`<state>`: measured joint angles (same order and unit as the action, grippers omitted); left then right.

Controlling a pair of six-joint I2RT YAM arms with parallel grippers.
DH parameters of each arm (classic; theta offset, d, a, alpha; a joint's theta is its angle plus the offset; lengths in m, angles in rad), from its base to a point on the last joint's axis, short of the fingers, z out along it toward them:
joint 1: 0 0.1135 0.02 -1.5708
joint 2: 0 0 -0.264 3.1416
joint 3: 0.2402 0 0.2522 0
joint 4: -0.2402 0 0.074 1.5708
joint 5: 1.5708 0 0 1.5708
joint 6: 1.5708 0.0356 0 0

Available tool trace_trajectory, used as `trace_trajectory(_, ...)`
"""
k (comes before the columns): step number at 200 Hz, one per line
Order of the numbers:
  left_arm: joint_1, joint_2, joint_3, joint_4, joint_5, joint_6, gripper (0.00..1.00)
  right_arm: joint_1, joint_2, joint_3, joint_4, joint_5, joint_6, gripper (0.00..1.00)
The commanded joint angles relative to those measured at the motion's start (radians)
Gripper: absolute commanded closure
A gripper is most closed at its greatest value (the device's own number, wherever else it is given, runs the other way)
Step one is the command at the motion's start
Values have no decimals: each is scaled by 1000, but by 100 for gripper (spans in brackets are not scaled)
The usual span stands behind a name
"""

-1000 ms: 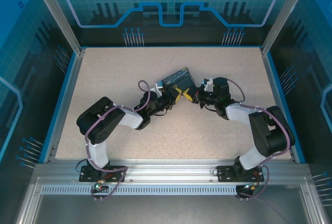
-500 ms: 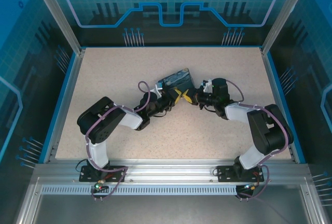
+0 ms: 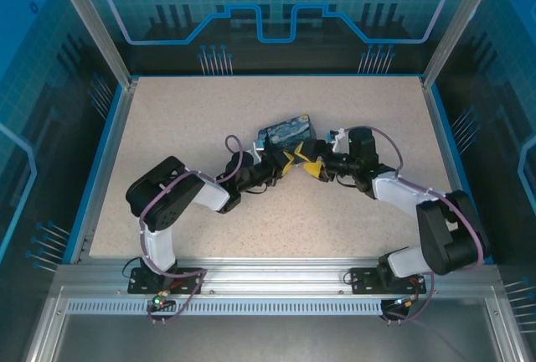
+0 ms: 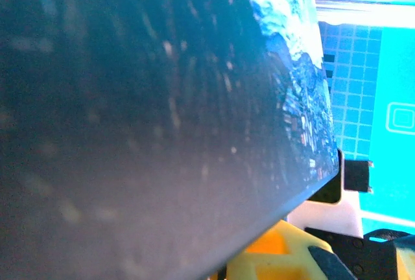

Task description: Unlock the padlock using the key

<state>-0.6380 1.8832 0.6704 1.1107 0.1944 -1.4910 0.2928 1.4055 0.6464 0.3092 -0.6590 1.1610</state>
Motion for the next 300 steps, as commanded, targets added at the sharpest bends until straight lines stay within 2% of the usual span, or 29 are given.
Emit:
trace_trajectory(1,17,-20,7,-14,34,9,100,-35,-69,-21,-225,-3,-172,18)
trace_trajectory(38,27,-47,30,-87,57,31,100,-29,-129,66,-503,126,-458,15)
trace_trajectory(43,30,-52,35,-102,61,35,100,-22,-133,87,-538,158,-497,13)
trace_trajectory(46,31,-56,37,-112,63,39,100,-15,-134,96,-556,176,-518,4)
trace_trajectory(48,32,-59,40,-121,64,41,100,-12,-136,103,-565,185,-533,2)
trace_trajectory(70,33,-84,67,-205,82,72,100,66,-150,174,-668,351,-657,1)
trace_trajectory(105,39,-105,109,-307,107,103,100,179,-134,228,-726,619,-754,3)
trace_trajectory(137,41,-142,144,-421,112,140,100,222,-138,214,-633,760,-801,4)
trace_trajectory(153,41,-155,160,-476,117,153,100,221,-120,227,-635,760,-836,5)
trace_trajectory(178,44,-156,183,-520,135,160,100,221,-69,262,-610,684,-886,20)
trace_trajectory(225,56,-171,238,-632,173,198,100,233,-51,239,-544,557,-963,34)
trace_trajectory(265,66,-182,275,-700,196,225,100,252,-24,239,-547,592,-984,49)
trace_trajectory(300,69,-178,299,-729,212,232,100,287,9,256,-552,666,-993,57)
